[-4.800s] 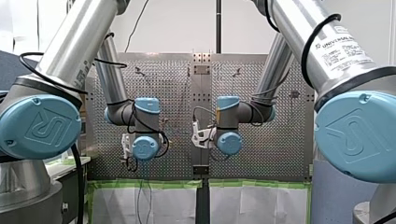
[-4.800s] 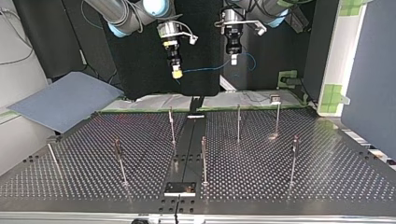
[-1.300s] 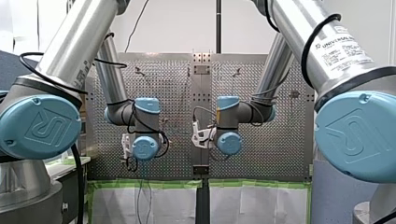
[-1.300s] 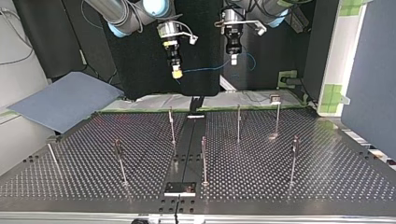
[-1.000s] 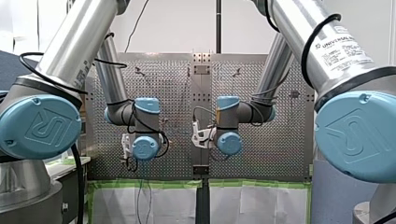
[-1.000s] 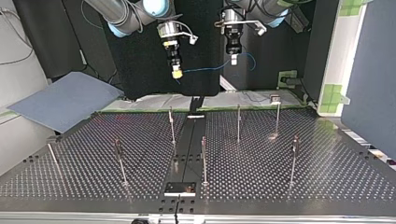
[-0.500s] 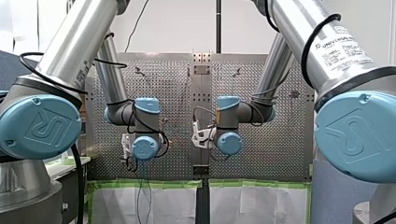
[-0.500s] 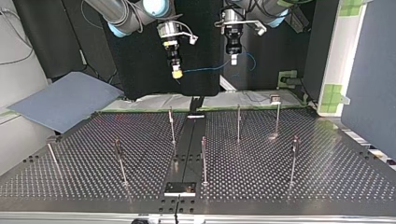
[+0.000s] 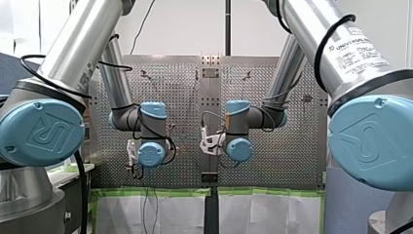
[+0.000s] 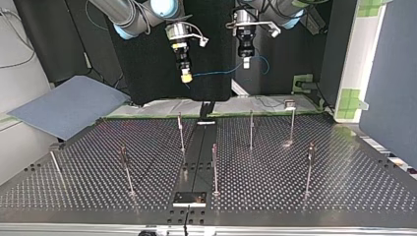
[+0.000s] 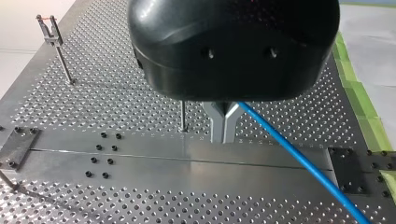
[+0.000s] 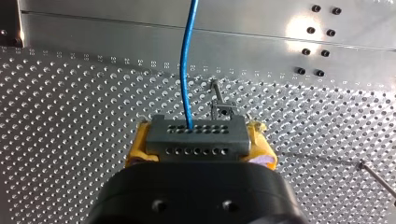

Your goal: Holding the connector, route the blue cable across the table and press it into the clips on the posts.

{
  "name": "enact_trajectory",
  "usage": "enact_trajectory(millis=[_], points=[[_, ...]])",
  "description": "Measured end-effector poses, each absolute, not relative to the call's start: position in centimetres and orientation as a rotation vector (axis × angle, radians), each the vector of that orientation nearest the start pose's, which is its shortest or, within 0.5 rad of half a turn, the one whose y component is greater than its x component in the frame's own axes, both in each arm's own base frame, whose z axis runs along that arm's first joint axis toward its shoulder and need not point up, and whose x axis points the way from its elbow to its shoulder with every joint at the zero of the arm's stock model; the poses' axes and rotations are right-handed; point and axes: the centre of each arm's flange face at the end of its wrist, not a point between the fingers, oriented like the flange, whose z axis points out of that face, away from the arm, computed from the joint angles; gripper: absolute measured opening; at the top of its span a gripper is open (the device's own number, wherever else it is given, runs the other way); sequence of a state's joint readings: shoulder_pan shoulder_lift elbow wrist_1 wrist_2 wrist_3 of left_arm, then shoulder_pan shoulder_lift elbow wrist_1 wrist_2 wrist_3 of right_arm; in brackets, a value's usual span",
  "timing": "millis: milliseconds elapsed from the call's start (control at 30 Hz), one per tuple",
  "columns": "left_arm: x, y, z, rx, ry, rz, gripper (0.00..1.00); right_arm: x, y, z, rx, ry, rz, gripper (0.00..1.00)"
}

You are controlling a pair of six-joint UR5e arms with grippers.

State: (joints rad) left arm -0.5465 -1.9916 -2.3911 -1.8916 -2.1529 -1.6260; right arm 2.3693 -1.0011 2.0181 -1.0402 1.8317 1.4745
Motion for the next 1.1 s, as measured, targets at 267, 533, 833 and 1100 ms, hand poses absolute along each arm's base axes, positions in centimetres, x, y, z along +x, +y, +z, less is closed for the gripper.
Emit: enact_trajectory(millis=[267, 533, 833, 1100], points=[[28.8, -26.7, 8.0, -0.075, 1.562, -0.019, 0.02, 45.8, -29.6, 8.9, 1.59, -0.81, 1.545, 0.0], [28.8, -26.7, 8.1, -0.075, 1.561, -0.02, 0.02, 45.8, -29.6, 8.9, 1.59, -0.811, 1.544, 0.0], [28.8, -26.7, 6.9, -0.052, 1.588, -0.009, 0.02, 45.8, -29.6, 8.9, 1.59, -0.811, 1.545, 0.0], [28.7, -26.6, 6.5, -0.047, 1.596, -0.005, 0.02, 45.8, -29.6, 8.9, 1.59, -0.811, 1.544, 0.0]])
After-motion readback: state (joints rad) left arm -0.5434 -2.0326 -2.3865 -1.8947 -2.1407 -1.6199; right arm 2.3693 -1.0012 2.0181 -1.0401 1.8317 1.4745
